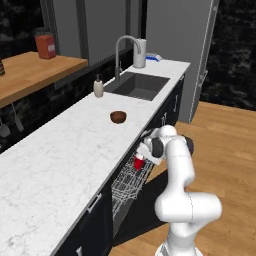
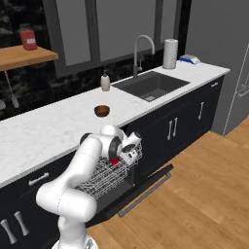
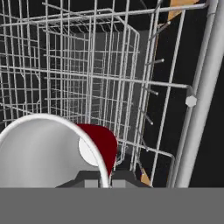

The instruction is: Pick up the cup and bowl from the counter, place them in the dishwasher, and close the dishwasher door.

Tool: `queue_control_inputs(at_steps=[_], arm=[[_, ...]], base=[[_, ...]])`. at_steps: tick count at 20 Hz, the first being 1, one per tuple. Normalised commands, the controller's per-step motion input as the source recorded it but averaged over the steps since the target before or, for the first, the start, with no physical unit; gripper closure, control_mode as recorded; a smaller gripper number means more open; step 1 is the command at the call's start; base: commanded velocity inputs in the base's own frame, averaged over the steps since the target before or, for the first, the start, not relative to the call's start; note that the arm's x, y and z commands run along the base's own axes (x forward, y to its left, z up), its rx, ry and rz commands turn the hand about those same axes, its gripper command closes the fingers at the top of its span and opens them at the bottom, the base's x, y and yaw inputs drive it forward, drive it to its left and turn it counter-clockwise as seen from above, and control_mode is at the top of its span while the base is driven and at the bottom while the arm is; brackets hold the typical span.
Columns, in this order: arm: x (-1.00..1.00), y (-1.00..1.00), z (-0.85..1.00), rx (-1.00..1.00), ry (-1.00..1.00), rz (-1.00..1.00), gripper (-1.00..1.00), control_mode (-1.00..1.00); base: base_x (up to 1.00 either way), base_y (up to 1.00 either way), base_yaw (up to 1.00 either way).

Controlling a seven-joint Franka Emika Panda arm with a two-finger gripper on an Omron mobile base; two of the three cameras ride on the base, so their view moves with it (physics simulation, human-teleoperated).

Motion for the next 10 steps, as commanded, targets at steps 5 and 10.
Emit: queue_control_inputs(at_steps=[5,10], arm=[[-0.97,-0.38,-0.32,-0.12,-0.07,0.0,1.0,-1.0],[-0.34,-0.05,0.3,-0.02,-0.11,-0.02,-1.0,-1.0]], base=[[0.0,0.0,0.0],[0.0,0.0,0.0]])
